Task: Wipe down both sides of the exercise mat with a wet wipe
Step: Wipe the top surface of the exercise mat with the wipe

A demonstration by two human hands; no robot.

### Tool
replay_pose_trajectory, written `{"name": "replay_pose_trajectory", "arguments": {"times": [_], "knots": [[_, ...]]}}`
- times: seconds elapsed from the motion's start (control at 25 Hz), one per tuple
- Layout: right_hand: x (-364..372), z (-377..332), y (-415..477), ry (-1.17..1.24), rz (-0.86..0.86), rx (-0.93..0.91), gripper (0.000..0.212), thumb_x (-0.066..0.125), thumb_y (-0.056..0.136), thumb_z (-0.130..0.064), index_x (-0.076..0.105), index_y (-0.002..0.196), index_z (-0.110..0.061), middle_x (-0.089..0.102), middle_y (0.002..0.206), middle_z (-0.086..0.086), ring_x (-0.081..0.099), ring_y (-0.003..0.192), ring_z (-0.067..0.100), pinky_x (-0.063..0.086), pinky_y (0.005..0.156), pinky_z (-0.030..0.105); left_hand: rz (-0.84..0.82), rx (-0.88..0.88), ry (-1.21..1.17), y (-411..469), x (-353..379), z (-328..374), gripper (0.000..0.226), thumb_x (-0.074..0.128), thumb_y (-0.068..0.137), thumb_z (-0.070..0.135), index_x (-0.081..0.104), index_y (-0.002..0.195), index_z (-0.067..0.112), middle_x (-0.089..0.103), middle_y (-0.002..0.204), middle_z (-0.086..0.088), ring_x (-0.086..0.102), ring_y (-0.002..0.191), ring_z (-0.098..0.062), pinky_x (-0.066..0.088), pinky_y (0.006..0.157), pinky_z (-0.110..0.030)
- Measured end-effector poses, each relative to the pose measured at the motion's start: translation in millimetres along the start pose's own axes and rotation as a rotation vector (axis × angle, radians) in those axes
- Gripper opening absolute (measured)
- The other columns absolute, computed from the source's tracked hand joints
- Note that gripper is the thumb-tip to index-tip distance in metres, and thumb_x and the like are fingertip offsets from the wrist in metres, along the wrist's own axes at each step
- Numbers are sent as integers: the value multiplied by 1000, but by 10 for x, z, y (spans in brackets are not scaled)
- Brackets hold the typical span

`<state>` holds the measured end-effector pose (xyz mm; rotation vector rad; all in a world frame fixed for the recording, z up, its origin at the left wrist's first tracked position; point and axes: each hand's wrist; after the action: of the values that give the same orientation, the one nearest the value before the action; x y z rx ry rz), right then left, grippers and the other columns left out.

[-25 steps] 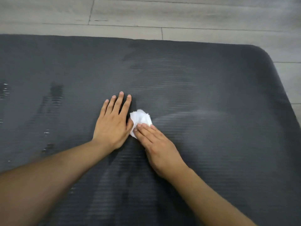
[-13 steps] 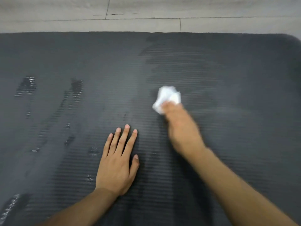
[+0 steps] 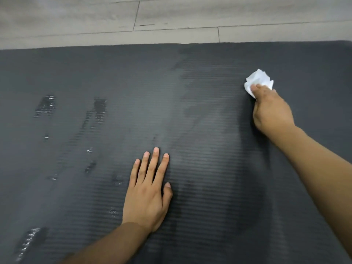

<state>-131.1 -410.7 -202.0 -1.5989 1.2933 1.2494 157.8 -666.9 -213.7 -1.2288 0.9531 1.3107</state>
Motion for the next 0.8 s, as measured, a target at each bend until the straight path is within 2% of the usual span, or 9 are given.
{"name": "replay_pose_trajectory", "arguments": {"times": [0.12, 0.16, 0.24, 0.36, 0.48, 0.6, 0.68, 0.76, 0.8], "knots": [[-22, -135, 72, 36, 17, 40, 50, 36, 94, -4, 43, 142, -15, 45, 145, 8, 44, 125, 38, 43, 92, 48, 3, -45, 12, 75, 12, 60, 68, 30, 98, 37, 18, 163, 22, 7, 172, -3, 5, 159, -24, 11, 127, -48], [-21, -174, 69, 57, 32, 41, 49, 36, 94, -4, 43, 142, -13, 46, 144, 10, 45, 125, 39, 42, 94, 47, 4, -44, 15, 94, 20, 74, 68, 29, 98, 38, 18, 164, 22, 7, 172, -4, 4, 159, -24, 11, 128, -48], [20, -314, -60, 69, 43, -17, 48, 37, 96, -4, 43, 143, -8, 44, 147, 13, 42, 133, 37, 37, 105, 46, -3, -39, 16, 112, 19, 73, 69, 29, 98, 38, 17, 164, 22, 6, 172, -4, 4, 159, -24, 10, 128, -49], [204, -781, -772, 198, 22, -234, 48, 36, 94, -5, 49, 141, -3, 47, 146, 16, 42, 137, 33, 31, 115, 44, -10, -25, -3, 109, 8, 37, 69, 29, 98, 39, 15, 164, 23, 4, 172, -2, 2, 159, -23, 9, 128, -48], [313, -1275, -2062, 201, -129, -480, 50, 35, 93, -8, 51, 140, -5, 46, 148, 10, 39, 141, 23, 26, 118, 39, -2, 10, -36, 102, -5, -2, 68, 28, 98, 37, 18, 163, 21, 8, 172, -3, 5, 159, -24, 8, 128, -48], [215, -1186, -2534, 148, -190, -647, 52, 35, 94, -8, 46, 145, -10, 42, 152, 5, 34, 143, 16, 23, 119, 36, -7, 30, -84, 105, -9, -50, 67, 24, 97, 36, 20, 163, 22, 9, 172, -1, 4, 159, -23, 4, 128, -44], [189, -844, -2303, 121, -116, -555, 50, 35, 94, -8, 50, 142, -10, 46, 148, 6, 41, 139, 18, 24, 119, 39, -59, 34, -185, 137, -82, -82, 71, 20, 94, 41, 19, 163, 26, 4, 172, 2, -1, 159, -20, -5, 128, -37], [95, -447, -1997, 105, -8, -271, 51, 33, 93, -9, 52, 140, -8, 49, 146, 9, 45, 136, 24, 23, 119, 40, -132, 60, -236, 127, -210, -151, 75, 21, 90, 45, 17, 163, 27, 3, 172, 2, -2, 159, -20, -8, 127, -32], [36, -286, -1909, 89, 24, -112, 51, 33, 92, -6, 51, 139, -8, 49, 146, 10, 45, 135, 27, 22, 120, 40, -133, 87, -213, 61, -282, -189, 76, 24, 90, 44, 20, 163, 25, 6, 172, -1, 2, 159, -22, -3, 128, -32]]}}
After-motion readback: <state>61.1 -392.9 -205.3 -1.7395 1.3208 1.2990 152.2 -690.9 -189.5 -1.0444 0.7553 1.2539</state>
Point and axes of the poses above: each hand's wrist, its own y-axis towards the middle knuckle, its own x-axis out of the palm, z = x × y
